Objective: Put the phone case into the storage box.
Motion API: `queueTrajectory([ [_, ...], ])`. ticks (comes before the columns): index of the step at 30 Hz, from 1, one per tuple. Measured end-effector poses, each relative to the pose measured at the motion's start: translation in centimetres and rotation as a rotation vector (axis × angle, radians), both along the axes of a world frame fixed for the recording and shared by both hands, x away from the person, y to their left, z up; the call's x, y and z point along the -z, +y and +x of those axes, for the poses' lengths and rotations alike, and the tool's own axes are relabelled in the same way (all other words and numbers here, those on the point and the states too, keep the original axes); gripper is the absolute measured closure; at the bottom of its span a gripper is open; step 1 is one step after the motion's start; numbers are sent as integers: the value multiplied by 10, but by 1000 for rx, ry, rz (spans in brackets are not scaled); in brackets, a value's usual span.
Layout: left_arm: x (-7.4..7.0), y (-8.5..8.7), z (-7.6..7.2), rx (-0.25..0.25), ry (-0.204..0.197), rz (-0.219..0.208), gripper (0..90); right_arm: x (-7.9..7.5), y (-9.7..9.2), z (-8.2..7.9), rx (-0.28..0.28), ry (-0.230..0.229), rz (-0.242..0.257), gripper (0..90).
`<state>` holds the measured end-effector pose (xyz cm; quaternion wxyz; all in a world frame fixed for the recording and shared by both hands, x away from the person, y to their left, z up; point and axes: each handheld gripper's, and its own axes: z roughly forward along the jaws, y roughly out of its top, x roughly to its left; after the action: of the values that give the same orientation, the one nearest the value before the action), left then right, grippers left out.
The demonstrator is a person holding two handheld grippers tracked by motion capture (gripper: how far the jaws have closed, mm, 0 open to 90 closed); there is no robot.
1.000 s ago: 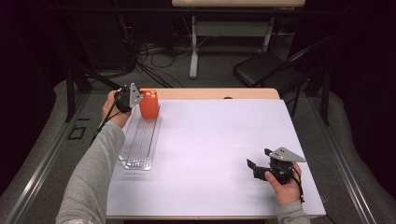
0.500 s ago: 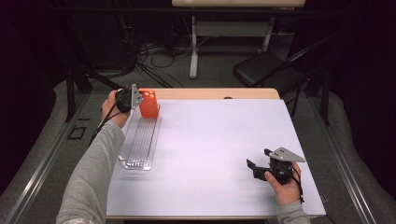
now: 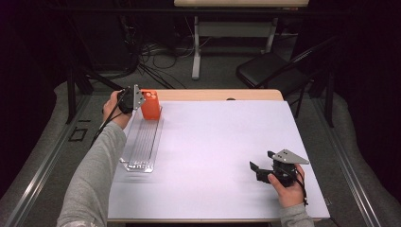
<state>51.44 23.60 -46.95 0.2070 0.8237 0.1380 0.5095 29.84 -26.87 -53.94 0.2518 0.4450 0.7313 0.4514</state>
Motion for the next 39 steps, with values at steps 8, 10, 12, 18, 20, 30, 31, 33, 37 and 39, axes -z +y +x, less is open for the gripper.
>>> queueTrajectory([
  [8,-2,-1,1,-7,-6,-12,720,0,0,0,-1,1,0,166],
  [10,-2,-1,1,-13,-7,-15,704,0,0,0,0,1,0,166],
  [12,-2,0,1,-16,-8,-22,665,0,0,0,0,2,1,165],
  [18,-3,1,0,-38,7,-66,552,0,0,0,0,1,0,166],
  [20,-4,2,0,-47,13,-89,531,0,0,0,-2,0,-3,165],
  [30,-6,5,-2,-98,54,-161,456,0,0,1,-4,-2,-7,166],
  [31,-7,5,-3,-101,56,-164,453,0,0,1,-4,-1,-6,166],
  [33,-7,6,-3,-106,61,-173,451,1,0,1,-2,0,-4,166],
  [37,-9,8,-4,-115,65,-188,450,1,0,1,-2,1,-4,166],
  [39,-10,8,-5,-120,72,-199,449,1,0,1,-1,1,-2,166],
])
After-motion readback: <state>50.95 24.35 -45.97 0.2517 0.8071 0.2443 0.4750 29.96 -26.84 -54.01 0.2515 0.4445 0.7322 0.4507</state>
